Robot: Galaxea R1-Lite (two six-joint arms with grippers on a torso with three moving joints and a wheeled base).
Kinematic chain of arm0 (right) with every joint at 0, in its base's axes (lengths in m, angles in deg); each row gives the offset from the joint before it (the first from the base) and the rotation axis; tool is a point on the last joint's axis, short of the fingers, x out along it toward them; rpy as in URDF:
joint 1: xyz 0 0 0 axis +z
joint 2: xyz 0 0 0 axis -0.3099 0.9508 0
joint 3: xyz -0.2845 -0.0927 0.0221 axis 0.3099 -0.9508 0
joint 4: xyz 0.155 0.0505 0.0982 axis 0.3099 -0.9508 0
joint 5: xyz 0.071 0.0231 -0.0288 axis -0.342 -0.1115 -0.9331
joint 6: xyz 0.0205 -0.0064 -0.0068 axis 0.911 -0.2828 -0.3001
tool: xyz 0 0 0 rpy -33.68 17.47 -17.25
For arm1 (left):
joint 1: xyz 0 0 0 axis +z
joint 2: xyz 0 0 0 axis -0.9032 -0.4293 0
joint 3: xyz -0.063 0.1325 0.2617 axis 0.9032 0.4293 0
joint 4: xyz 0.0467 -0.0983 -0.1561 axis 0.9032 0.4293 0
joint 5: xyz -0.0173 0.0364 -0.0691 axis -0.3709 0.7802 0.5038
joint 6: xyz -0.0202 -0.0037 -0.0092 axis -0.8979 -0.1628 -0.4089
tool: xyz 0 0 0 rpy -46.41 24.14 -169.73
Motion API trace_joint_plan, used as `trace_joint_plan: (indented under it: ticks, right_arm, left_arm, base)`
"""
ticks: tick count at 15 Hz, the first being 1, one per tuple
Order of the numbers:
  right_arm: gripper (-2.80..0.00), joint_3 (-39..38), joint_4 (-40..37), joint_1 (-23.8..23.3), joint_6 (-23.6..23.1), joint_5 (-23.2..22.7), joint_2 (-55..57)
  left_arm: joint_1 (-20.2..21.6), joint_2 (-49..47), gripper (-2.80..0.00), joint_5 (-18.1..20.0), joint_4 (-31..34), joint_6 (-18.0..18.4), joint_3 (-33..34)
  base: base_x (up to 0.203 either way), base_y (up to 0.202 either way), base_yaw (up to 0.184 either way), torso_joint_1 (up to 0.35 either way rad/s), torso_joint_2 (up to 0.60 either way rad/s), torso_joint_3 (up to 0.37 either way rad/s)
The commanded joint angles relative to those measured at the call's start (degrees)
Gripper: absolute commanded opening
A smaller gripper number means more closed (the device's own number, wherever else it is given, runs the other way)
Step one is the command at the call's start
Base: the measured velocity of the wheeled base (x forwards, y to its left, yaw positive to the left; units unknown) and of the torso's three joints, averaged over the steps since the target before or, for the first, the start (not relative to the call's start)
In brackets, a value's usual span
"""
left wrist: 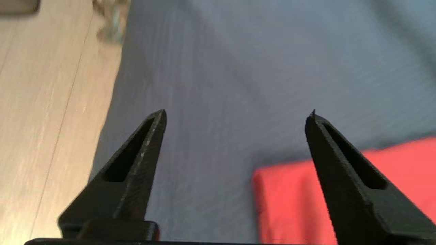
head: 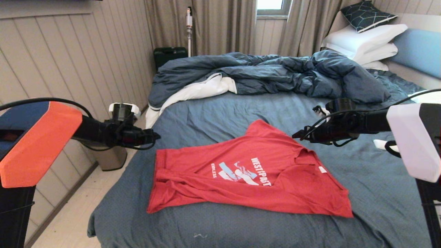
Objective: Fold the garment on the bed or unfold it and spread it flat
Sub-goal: Fold the red T-shirt
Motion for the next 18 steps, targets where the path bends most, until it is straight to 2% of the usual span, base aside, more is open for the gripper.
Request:
trace_joint_plan:
  ticks: [1,3,8,13,18]
  right_arm:
    - [0.0,0.08,-0.03,0.06,0.05,-0.17,0.61]
    - [0.0,-0.01,-0.28,0.06,0.14,-0.24,0.18]
    - [0.0,0.08,-0.1,0.15,0.05,-0.34,0.87]
    - [0.0,0.08,0.06,0.06,-0.13,-0.34,0.61]
    - [0.0,0.08,0.23,-0.29,-0.22,-0.43,0.87]
  left_arm:
    - [0.03,0.78,0.0,1.17,-0.12,-0.12,2.76]
    - [0.03,2.95,0.0,4.41,0.09,-0.2,5.2]
    - [-0.15,2.93,0.0,7.06,0.2,-0.44,6.36]
    - [-1.64,1.27,0.0,6.64,-0.33,0.97,8.62]
    - [-2.78,-0.17,0.0,6.72,-0.78,0.92,6.61]
  base:
    - [0.0,0.0,0.0,0.0,0.0,0.0]
    - [0.0,0.0,0.0,0.0,0.0,0.0]
    - [0.0,0.0,0.0,0.0,0.0,0.0]
    - [0.0,0.0,0.0,0.0,0.0,0.0]
    - [0.0,0.0,0.0,0.0,0.0,0.0]
